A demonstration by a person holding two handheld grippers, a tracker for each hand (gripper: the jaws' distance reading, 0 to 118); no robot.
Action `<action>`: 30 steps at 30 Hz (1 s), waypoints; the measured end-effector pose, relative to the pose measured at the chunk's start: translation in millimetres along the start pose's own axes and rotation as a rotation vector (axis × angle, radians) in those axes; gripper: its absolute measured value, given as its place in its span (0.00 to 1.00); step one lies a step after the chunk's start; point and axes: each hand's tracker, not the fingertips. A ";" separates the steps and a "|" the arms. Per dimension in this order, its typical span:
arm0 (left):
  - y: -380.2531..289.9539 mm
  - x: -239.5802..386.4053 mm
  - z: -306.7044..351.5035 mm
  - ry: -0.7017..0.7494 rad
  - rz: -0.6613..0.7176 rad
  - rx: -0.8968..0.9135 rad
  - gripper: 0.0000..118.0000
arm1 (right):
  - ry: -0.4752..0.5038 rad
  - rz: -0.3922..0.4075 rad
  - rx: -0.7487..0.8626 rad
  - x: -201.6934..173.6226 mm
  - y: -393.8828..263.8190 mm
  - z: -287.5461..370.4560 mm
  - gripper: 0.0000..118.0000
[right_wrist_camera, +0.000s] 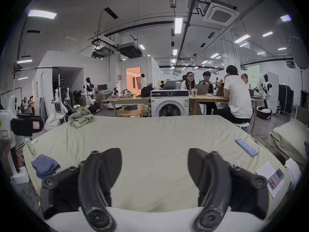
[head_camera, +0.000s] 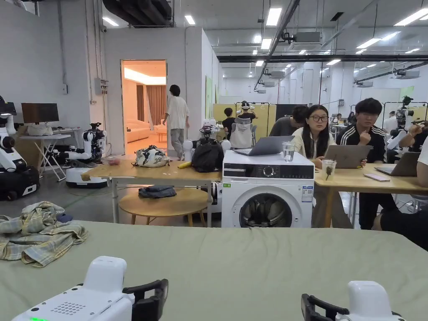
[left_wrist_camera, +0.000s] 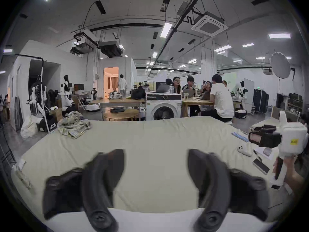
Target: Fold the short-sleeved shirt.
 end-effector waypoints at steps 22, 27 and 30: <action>-6.4 -6.5 7.8 0.013 0.055 0.060 0.75 | -0.021 0.061 -0.014 -16.6 -9.6 -1.3 0.73; -3.9 -5.1 7.5 0.017 0.040 0.056 0.75 | -0.029 0.045 -0.005 -14.4 -7.1 -0.6 0.73; -3.6 -3.7 6.7 0.031 0.042 0.055 0.74 | -0.033 0.039 0.001 -14.1 -6.2 -0.4 0.73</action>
